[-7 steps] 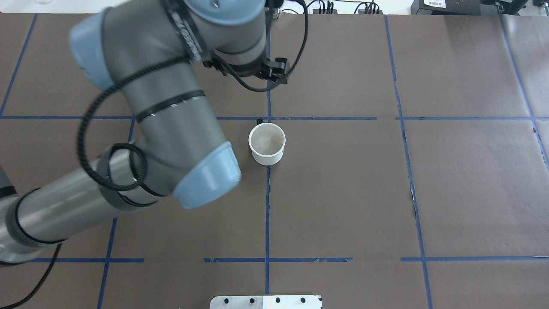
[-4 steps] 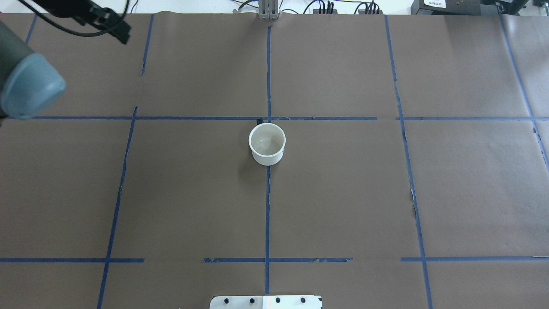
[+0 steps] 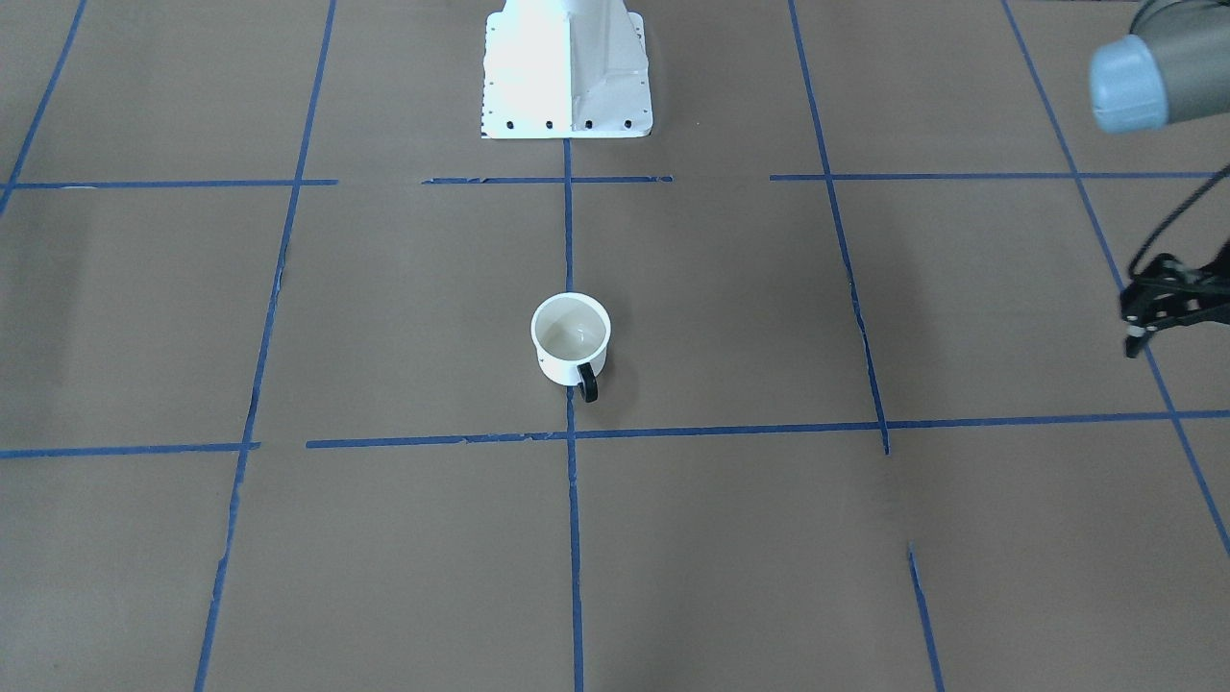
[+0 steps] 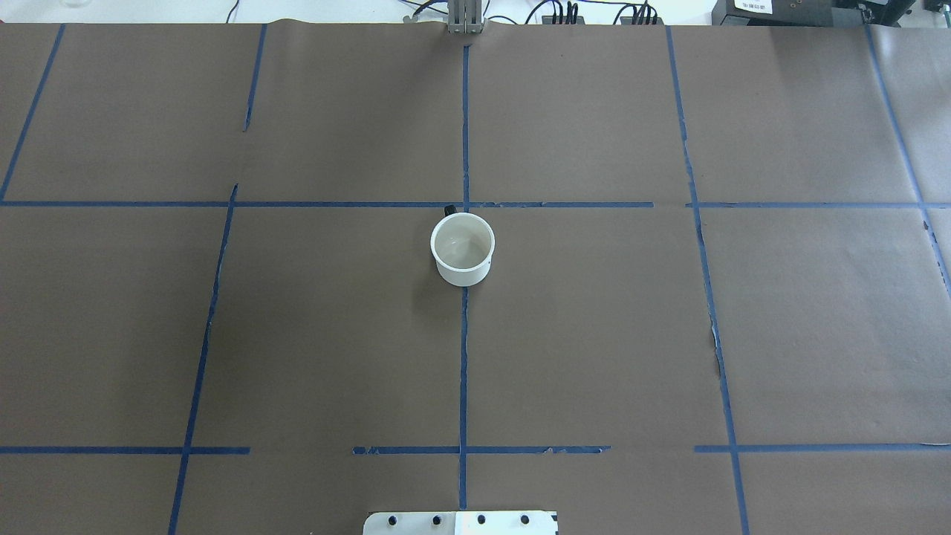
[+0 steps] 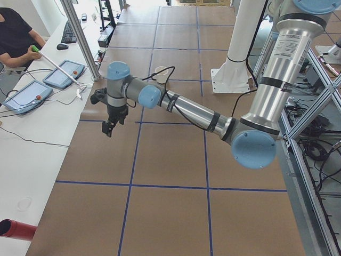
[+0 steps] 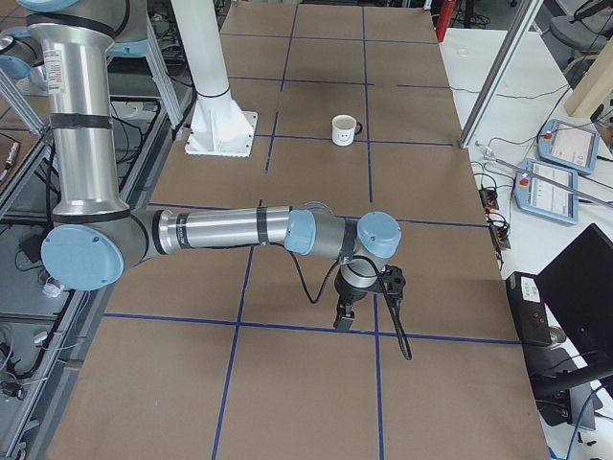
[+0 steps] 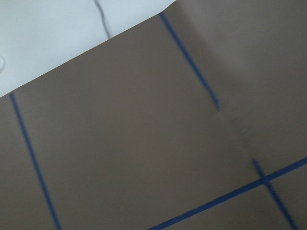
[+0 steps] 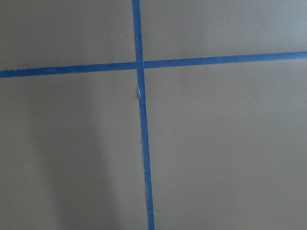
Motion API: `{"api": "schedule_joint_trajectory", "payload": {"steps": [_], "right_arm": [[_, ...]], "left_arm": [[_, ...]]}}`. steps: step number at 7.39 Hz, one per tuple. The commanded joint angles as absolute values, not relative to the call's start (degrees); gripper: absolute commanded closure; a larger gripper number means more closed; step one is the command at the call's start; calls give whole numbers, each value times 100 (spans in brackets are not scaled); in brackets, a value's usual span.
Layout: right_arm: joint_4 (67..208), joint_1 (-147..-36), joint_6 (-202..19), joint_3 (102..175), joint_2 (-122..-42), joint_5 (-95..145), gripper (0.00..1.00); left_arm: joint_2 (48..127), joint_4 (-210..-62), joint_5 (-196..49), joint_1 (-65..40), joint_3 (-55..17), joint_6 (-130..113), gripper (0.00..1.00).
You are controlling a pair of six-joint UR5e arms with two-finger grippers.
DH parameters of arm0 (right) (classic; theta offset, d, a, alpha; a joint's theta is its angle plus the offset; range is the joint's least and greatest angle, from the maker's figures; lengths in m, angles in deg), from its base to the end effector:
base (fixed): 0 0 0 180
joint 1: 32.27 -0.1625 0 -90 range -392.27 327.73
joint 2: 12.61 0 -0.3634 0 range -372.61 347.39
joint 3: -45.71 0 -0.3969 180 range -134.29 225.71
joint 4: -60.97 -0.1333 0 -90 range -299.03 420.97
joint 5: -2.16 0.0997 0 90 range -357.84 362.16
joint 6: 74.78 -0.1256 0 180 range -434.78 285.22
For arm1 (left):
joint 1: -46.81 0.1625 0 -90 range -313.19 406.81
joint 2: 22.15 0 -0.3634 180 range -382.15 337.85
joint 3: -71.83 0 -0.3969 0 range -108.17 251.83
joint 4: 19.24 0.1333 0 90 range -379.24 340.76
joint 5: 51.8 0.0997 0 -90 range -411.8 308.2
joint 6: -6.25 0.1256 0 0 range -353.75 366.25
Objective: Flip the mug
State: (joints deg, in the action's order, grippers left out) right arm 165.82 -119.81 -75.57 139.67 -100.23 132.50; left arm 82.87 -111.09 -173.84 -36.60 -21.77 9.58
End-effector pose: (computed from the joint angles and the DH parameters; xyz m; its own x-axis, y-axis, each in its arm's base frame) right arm 0.0307 -0.4958 0.5912 0.7661 0.0766 0.6381 0.0319 0.9871 -0.1568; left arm 0.0027 -0.6046 0.4516 0.8132 0.3352 -0.4759 -0.1550 0.9127 0.3780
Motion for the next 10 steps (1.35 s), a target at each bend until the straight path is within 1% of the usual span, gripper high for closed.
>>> {"api": "schedule_joint_trajectory", "payload": {"steps": [1,2,3,4,7,9,10], "right_arm": [[16583,-11981,-7557,13967,-10023,13250,0],[16583,-11981,-7557,13967,-10023,13250,0],[16583,-11981,-7557,13967,-10023,13250,0],[16583,-11981,-7557,13967,-10023,13250,0],[16583,-11981,-7557,13967,-10023,13250,0],[16583,-11981,-7557,13967,-10023,13250,0],[16583,-11981,-7557,13967,-10023,13250,0]], "left_arm": [[7904,-11126,-17388,-4641,-1336,1659,0],[7588,-11161,-17475,-4714,-1308,1758,0],[7463,-11135,-18059,-4706,-1272,1689,0],[7461,-11117,-18204,-4688,-1159,1671,0],[7470,-11126,-18519,-4592,-1184,924,0],[7470,-11161,-18759,-4040,-1184,593,0],[7470,-11170,-18759,-3994,-1202,494,0]]}}
